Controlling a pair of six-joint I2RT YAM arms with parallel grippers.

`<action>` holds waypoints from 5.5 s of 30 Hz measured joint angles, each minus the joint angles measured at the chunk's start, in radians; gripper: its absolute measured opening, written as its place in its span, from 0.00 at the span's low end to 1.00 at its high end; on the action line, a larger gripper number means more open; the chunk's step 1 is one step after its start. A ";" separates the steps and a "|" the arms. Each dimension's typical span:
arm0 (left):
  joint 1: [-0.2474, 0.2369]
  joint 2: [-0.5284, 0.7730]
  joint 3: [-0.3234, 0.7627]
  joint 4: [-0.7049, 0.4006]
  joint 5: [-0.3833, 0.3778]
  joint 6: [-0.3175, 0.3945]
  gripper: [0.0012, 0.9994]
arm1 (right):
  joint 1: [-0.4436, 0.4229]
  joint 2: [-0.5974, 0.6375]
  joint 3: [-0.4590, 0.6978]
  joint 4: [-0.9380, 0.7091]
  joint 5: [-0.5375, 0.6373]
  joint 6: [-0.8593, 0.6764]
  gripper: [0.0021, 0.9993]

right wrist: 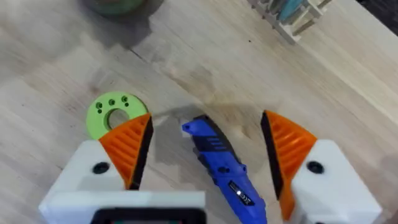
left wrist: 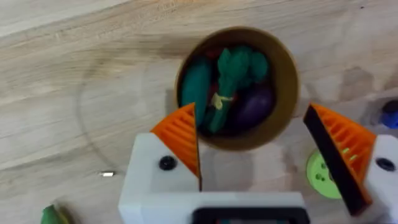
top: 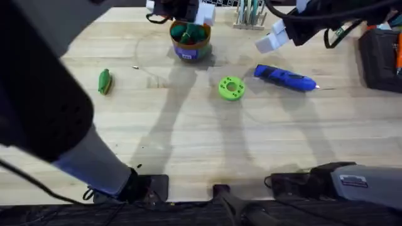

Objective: Pick up the gripper from the table and insert it into the empty holder that is missing its gripper. Then pick up a screw, insert it into the mounting hole, and use the screwdriver to tighten it. Finally, clean up the table by picking up the vegetable and placing it into the bucket.

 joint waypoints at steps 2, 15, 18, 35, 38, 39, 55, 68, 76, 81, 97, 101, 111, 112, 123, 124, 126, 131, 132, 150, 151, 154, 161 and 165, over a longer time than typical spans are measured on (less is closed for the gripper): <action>0.000 -0.040 0.000 -0.024 -0.006 0.000 0.99 | 0.000 0.000 0.000 0.000 0.000 0.000 0.99; 0.216 -0.401 0.000 -0.443 -0.068 0.002 0.99 | 0.000 0.000 0.000 0.000 0.000 0.000 0.99; 0.337 -0.418 -0.009 -0.489 -0.064 0.016 0.99 | 0.000 0.000 0.000 0.000 0.000 0.000 0.99; 0.725 -0.402 -0.405 -0.222 -0.059 0.132 0.99 | 0.000 0.000 0.000 0.000 0.000 0.000 0.99; 0.777 -0.353 -0.406 -0.185 -0.026 0.196 0.99 | 0.000 0.000 0.000 0.000 0.000 0.000 0.99; 0.786 -0.335 -0.406 -0.181 -0.014 0.218 0.99 | 0.000 0.000 0.000 0.000 0.000 0.000 0.99; 0.731 -0.005 -0.292 -0.121 0.045 0.381 0.99 | 0.000 0.000 0.000 -0.001 0.000 0.007 0.99; 0.731 0.071 -0.288 -0.153 0.044 0.391 0.89 | 0.000 0.000 0.000 -0.001 0.000 0.030 0.99; 0.731 0.090 -0.288 -0.157 0.040 0.393 0.38 | 0.000 0.000 0.000 -0.009 0.000 0.030 0.99; 0.731 0.090 -0.284 -0.156 0.039 0.398 0.02 | 0.000 0.000 0.000 -0.022 0.000 0.030 0.99; 0.691 0.090 0.054 -0.433 0.065 0.344 0.02 | 0.000 0.000 0.000 -0.024 0.000 0.033 0.99; 0.601 0.090 0.211 -0.489 0.066 0.317 0.02 | 0.000 0.000 0.000 -0.024 0.000 0.033 0.99; 0.277 0.090 0.370 -0.352 0.142 0.171 0.02 | 0.000 0.000 0.000 -0.024 0.000 0.033 0.99; 0.249 0.091 0.370 -0.337 0.147 0.160 0.02 | 0.000 0.000 0.000 -0.024 0.000 0.033 0.99; 0.062 0.198 0.371 -0.246 0.170 0.117 0.02 | 0.000 0.000 0.000 -0.024 0.000 0.033 0.99; 0.057 0.218 0.371 -0.246 0.169 0.116 0.02 | 0.000 0.000 0.000 -0.024 0.000 0.033 0.99; 0.050 0.257 0.371 -0.249 0.169 0.114 0.02 | 0.000 0.000 0.000 -0.024 0.000 0.033 0.99; 0.045 0.315 0.370 -0.252 0.169 0.113 0.02 | 0.000 0.000 0.000 -0.024 0.000 0.033 0.99; 0.045 0.316 0.370 -0.253 0.169 0.115 0.07 | 0.000 0.000 0.000 -0.024 0.000 0.033 0.99; 0.042 0.113 0.370 -0.446 0.157 0.132 0.99 | 0.000 0.000 0.000 -0.031 0.000 0.051 0.99; 0.041 0.085 0.370 -0.467 0.154 0.140 0.99 | 0.000 0.000 0.000 -0.035 0.000 0.064 0.99; 0.034 0.002 0.371 -0.536 0.143 0.162 0.99 | 0.000 0.000 0.000 -0.055 0.000 0.108 0.99; 0.025 -0.117 0.348 -0.667 0.132 0.182 0.99 | 0.000 -0.018 0.000 -0.105 0.000 0.169 0.99; 0.025 -0.212 0.211 -0.647 0.092 0.157 0.99 | 0.000 -0.070 0.000 -0.125 0.000 0.179 0.99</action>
